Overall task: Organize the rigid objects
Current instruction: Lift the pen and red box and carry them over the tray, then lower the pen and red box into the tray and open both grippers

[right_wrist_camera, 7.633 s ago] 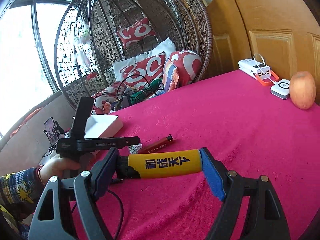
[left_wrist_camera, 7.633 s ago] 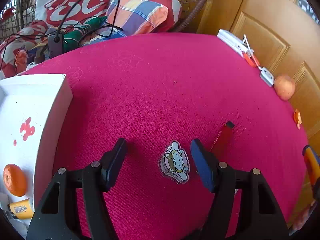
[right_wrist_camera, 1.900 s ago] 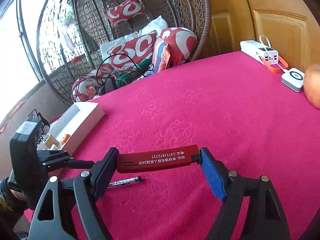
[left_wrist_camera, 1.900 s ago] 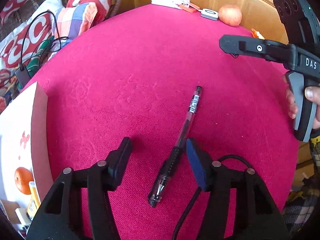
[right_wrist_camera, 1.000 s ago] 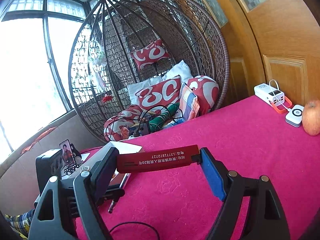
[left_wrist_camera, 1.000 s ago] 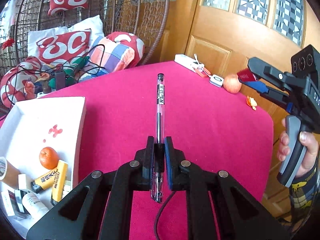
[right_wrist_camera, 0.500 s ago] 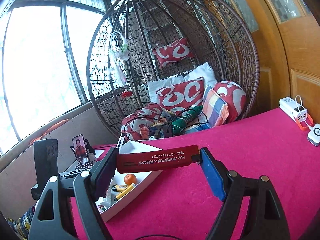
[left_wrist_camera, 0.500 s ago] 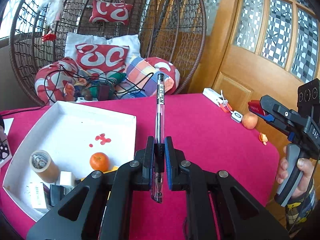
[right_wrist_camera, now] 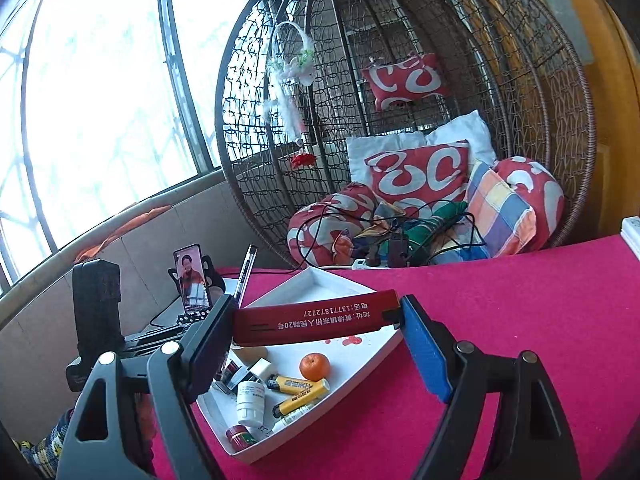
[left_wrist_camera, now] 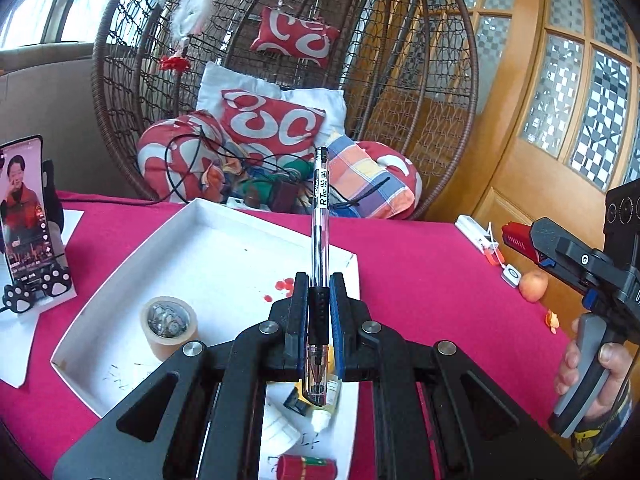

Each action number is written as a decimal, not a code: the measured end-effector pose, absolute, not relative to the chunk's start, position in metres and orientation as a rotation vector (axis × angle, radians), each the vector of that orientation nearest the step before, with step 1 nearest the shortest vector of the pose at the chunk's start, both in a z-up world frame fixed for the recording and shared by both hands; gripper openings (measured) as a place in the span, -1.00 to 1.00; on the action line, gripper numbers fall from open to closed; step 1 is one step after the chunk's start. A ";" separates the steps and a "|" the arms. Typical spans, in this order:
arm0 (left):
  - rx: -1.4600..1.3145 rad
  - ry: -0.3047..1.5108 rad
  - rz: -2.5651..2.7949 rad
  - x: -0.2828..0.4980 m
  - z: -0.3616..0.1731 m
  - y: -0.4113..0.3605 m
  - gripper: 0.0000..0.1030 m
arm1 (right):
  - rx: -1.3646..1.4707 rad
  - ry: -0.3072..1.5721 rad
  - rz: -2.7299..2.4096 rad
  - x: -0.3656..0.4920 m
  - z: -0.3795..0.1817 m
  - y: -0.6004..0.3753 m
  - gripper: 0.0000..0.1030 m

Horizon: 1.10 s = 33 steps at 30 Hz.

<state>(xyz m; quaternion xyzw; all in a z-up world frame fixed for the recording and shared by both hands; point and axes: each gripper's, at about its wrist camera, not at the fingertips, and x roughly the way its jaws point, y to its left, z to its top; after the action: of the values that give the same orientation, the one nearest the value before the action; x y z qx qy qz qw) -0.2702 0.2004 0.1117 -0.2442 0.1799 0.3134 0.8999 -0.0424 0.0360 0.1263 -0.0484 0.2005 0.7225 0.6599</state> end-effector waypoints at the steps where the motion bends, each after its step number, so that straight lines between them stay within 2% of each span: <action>1: -0.509 0.376 0.660 -0.272 0.111 0.205 -0.82 | -0.118 0.456 1.638 -0.046 0.126 0.043 0.59; 15: -0.505 0.456 0.877 -0.287 0.085 0.259 -0.82 | -0.284 0.568 1.626 -0.094 0.074 0.135 0.59; 33: -0.502 0.467 0.885 -0.278 0.080 0.265 -0.82 | -0.337 0.602 1.607 -0.111 0.050 0.157 0.59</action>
<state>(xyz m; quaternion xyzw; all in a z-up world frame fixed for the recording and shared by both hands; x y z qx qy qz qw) -0.2784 0.2649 0.0802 -0.2379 0.2214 0.4197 0.8475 -0.1109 0.1572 0.0504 -0.1479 0.2642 0.7048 0.6416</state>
